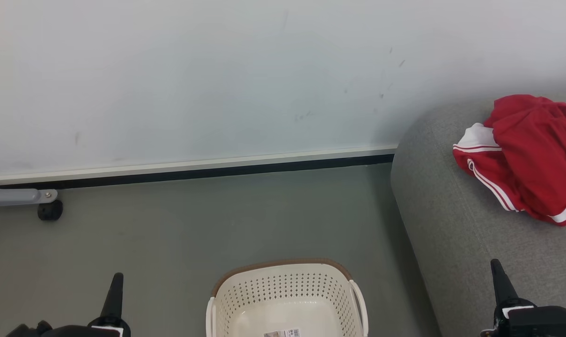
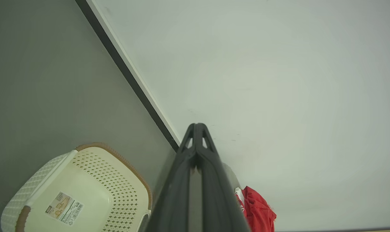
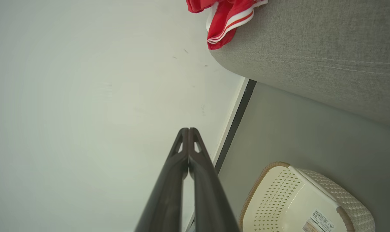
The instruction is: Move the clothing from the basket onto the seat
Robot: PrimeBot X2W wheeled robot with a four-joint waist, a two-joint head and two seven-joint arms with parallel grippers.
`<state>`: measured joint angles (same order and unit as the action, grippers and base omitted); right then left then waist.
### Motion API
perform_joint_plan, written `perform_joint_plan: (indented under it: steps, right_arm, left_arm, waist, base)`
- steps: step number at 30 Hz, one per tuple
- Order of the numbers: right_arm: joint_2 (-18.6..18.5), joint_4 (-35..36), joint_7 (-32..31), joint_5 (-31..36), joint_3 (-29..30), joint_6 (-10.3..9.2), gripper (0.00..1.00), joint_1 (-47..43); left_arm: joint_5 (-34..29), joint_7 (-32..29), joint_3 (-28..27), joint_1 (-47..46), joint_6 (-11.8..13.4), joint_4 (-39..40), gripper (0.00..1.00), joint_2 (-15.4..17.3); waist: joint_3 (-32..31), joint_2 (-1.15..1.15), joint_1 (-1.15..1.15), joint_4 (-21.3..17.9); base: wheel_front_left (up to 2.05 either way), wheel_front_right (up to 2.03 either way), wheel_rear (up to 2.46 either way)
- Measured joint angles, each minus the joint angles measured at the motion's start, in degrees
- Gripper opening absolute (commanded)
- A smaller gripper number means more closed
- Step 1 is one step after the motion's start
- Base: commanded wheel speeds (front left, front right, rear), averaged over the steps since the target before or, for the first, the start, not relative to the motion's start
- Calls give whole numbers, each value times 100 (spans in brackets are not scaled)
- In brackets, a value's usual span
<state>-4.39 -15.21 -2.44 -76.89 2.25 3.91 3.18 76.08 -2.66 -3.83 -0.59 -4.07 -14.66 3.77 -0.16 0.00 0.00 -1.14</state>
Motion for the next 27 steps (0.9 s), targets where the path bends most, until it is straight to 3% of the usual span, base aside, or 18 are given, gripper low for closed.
perform_joint_plan:
  steps: [19,27]
  right_arm:
    - [176,-189,-396,-1443,526,274,0,148]
    - [183,-191,-405,-1454,538,294,0,213]
  left_arm:
    - [1478,-376,-133,-347,-259,-215,0,-131]
    - [1558,-386,-136,-403,-302,-221,0,-137]
  waist:
    - [26,0,0,114]
    - [26,0,0,114]
  base:
    - [0,0,0]
    - [0,0,0]
